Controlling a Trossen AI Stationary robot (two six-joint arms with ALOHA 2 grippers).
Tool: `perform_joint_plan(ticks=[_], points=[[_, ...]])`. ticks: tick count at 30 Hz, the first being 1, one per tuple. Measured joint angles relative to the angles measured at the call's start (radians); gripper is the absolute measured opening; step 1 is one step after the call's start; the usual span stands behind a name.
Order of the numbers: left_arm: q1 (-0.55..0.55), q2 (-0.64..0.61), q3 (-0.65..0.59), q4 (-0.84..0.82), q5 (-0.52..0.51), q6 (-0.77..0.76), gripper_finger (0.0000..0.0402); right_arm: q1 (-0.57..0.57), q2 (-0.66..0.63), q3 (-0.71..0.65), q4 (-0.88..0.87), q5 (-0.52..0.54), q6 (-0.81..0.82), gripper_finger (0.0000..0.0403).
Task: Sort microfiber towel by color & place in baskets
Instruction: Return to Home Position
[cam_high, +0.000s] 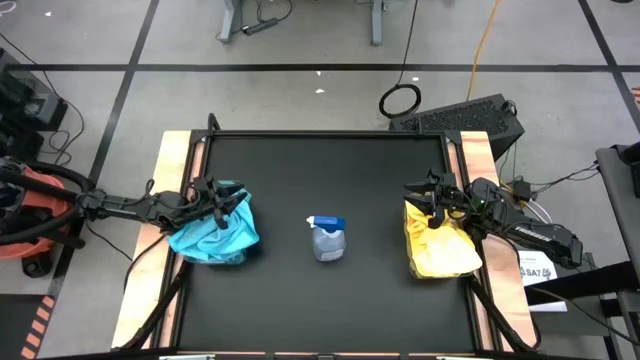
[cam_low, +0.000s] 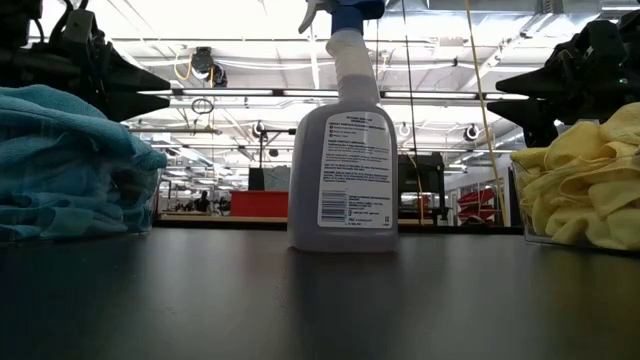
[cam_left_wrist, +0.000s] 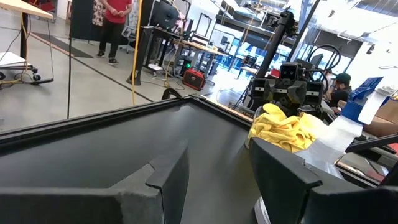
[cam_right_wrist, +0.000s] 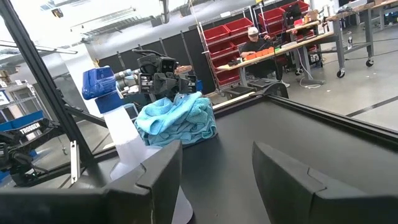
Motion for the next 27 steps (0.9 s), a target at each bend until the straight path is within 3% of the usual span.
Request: perform_joint_plan(ticks=[27], points=[[0.000,0.000,0.000,0.000,0.000,-0.001,0.0175,0.000,0.000,0.000,0.000,0.000,0.000,0.0187]])
